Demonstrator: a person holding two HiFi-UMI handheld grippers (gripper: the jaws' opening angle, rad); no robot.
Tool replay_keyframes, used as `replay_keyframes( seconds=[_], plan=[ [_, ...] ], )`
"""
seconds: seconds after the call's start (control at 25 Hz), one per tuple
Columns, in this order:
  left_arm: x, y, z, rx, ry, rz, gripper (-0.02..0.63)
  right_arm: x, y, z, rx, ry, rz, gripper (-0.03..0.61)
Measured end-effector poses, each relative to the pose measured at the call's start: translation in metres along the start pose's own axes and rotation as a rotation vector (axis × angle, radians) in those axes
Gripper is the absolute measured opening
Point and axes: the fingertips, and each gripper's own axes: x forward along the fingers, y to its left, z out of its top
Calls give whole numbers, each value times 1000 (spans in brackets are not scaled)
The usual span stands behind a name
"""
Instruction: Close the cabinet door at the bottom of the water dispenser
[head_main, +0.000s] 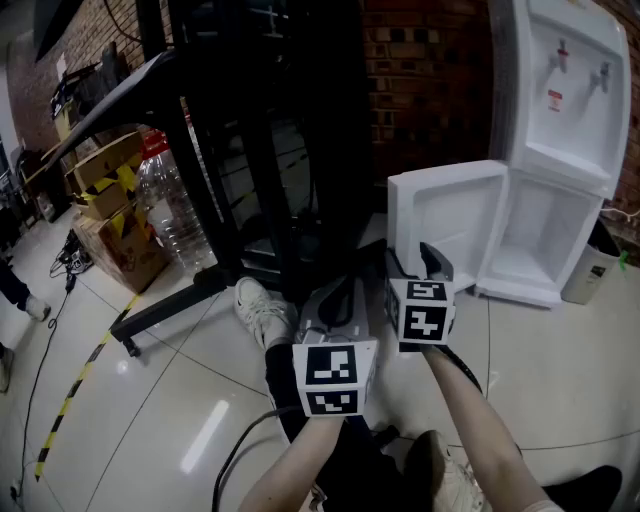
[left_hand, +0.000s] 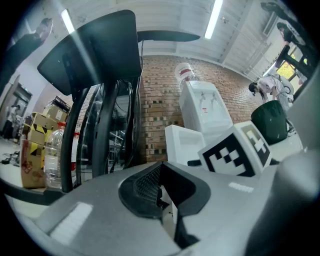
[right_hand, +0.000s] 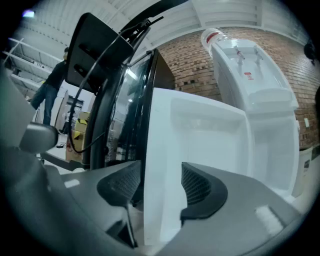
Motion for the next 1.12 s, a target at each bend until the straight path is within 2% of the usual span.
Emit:
replay_keyframes(
  seconds=[0.16, 0.32, 0.48, 0.84, 1.12],
  plan=[
    [5, -4, 12, 6, -56, -38, 15, 17, -7, -4, 23, -11, -45, 241],
    [6, 1, 11, -27, -58, -30, 15, 29, -3, -6, -14, -14, -52, 222],
    [6, -2, 10, -25, -56, -40, 15, 36, -1, -7, -15, -8, -43, 195],
    [10, -1, 2, -17, -23, -39, 15, 15, 0, -8, -29, -22, -57, 183],
    [17, -14, -10, 23, 29, -53, 15, -14, -8, -12, -14, 15, -7, 185]
  ],
)
